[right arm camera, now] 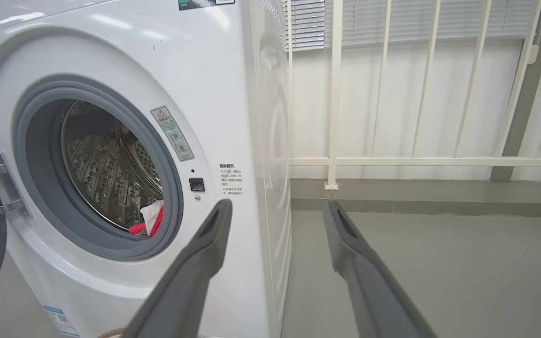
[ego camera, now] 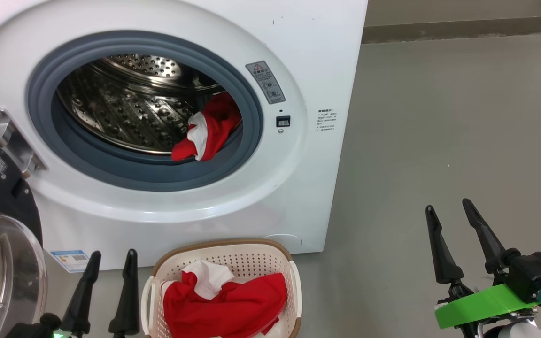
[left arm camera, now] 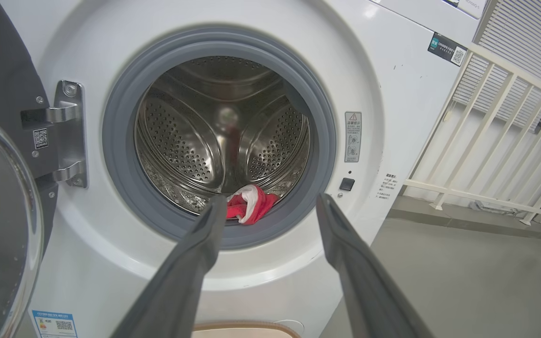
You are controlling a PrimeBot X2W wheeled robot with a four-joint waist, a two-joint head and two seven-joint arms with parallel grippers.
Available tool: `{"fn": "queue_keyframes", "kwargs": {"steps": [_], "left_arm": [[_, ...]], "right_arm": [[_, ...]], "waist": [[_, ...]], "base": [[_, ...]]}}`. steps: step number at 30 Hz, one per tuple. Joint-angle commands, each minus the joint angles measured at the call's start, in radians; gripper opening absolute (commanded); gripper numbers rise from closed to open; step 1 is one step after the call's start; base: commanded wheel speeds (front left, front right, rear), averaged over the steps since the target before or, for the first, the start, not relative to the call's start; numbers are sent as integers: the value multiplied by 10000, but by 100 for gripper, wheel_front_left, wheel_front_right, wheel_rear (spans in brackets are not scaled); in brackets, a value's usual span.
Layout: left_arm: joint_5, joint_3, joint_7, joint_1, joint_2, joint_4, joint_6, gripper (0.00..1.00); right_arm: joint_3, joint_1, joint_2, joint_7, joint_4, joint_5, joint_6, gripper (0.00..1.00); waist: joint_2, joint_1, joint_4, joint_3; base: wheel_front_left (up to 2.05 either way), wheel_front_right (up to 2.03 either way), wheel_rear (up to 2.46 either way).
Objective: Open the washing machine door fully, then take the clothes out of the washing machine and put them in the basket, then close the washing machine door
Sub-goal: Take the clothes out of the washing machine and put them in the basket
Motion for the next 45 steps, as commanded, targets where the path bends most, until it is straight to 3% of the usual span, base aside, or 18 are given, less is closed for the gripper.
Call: {"fn": "queue_keyframes", "kwargs": {"steps": [1,26,36,45], "left_arm": [[216,401,-91,-95,75,-229,-55,100],[704,549,-91,-372,-151,265,-55,100],[856,847,-91,-1940,-336,1164,-55,100],[815,85,-91,-4323,-247,2425,-55,100]], "right_arm": [[235,-85,-34,-65,-244,-124,75,100],[364,-77,-33,-65,-176,-121,75,100],[457,-507,-33,-65,-305,-250,75,100],[572,-1249,-33,-65,-369,-495,75,100]], "waist": [[0,0,-7,7],[0,0,123,163],[0,0,343,1143],[0,0,496,2577]], "base": [[0,0,0],[0,0,0],[0,0,0],[0,0,0]]}}
